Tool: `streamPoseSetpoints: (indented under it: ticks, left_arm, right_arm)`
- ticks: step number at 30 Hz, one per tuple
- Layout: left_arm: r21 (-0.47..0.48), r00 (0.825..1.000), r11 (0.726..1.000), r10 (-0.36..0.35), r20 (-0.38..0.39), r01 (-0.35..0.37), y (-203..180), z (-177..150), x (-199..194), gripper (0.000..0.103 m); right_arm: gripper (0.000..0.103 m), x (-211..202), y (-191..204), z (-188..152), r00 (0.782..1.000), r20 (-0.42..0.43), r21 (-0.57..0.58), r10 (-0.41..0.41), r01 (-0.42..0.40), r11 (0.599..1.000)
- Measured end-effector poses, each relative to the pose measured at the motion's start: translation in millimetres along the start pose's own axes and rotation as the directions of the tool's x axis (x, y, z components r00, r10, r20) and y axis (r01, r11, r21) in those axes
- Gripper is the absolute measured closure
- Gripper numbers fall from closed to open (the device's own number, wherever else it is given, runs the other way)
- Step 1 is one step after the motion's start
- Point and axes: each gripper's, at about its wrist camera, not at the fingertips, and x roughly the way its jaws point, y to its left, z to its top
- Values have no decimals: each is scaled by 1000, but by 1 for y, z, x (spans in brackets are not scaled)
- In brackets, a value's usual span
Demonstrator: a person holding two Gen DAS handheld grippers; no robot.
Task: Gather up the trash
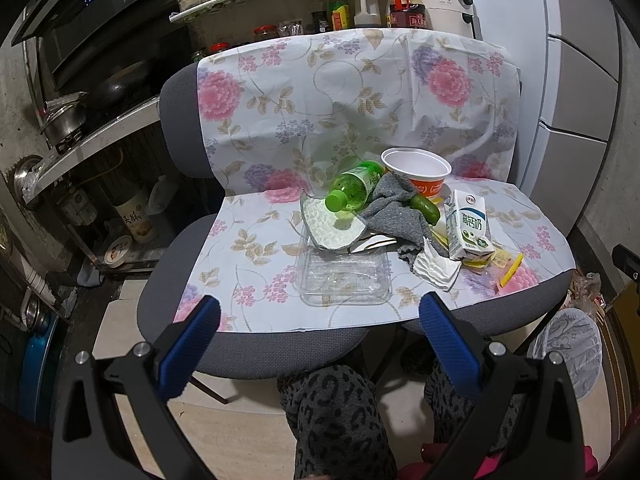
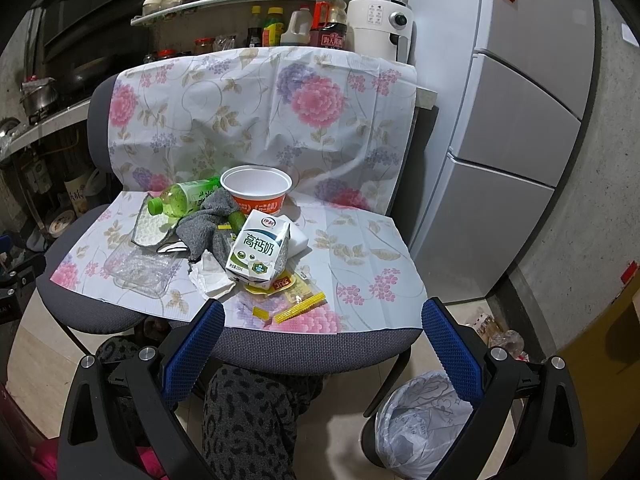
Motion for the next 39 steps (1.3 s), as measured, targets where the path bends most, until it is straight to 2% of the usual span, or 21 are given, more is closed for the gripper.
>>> streamPoseSetpoints:
  ticks: [28,34,39]
  left_arm:
    - [0,1000,1000,2,-4,-2,0,-1,1,6]
    - [-17,999,1000,4,-45,-5,7,-2,20,6]
    - [-23,997,999,-27,-76,25,5,-1,49,6]
  right_arm:
    - [6,3,1,0,1000,-5,-1,6,-6,1000]
    - [6,28,-5,-8,993,-33,27,112,-111,993]
    - [6,50,4,-5,987,8,6,161,-161,987]
